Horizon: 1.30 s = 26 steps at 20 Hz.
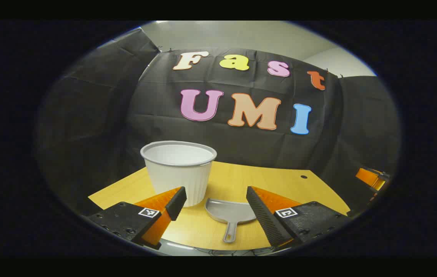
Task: Pick up the small broom and dustpan from the desktop, sweep the trash into the dustpan with the broom, and then empty the trash into the garbage bin.
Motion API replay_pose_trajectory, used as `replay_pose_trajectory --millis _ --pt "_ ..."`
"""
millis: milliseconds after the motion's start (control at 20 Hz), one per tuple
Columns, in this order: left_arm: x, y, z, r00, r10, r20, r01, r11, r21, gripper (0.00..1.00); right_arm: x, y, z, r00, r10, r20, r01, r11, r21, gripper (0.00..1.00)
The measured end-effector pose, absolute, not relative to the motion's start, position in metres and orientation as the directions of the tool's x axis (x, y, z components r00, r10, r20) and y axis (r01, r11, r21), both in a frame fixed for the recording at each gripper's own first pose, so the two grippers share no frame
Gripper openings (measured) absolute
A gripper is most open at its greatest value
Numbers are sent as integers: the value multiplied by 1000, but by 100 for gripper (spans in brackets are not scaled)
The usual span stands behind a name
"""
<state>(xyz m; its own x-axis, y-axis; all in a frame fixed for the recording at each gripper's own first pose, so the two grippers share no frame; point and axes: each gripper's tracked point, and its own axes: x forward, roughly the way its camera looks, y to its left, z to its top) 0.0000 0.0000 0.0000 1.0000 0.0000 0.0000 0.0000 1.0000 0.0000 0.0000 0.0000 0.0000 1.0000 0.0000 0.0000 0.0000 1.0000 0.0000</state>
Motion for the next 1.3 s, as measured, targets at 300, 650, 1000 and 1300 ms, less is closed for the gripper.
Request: replay_pose_trajectory --millis 300,650,1000,1300 --pt "1 -5 8 1000 -4 18 3 1000 25 93 5 -3 -4 1000 14 -20 -14 1000 8 98" --pt "-2 -8 18 999 -21 49 16 996 92 93 3 -7 -5 1000 3 -11 -2 1000 22 98" --pt "-8 -25 33 987 -123 103 121 992 25 93 -2 -6 -11 1000 -2 -24 3 1000 27 98" --pt "-18 -50 55 948 -240 208 267 958 -108 93 -3 0 -14 1000 5 -28 -5 1000 16 98"
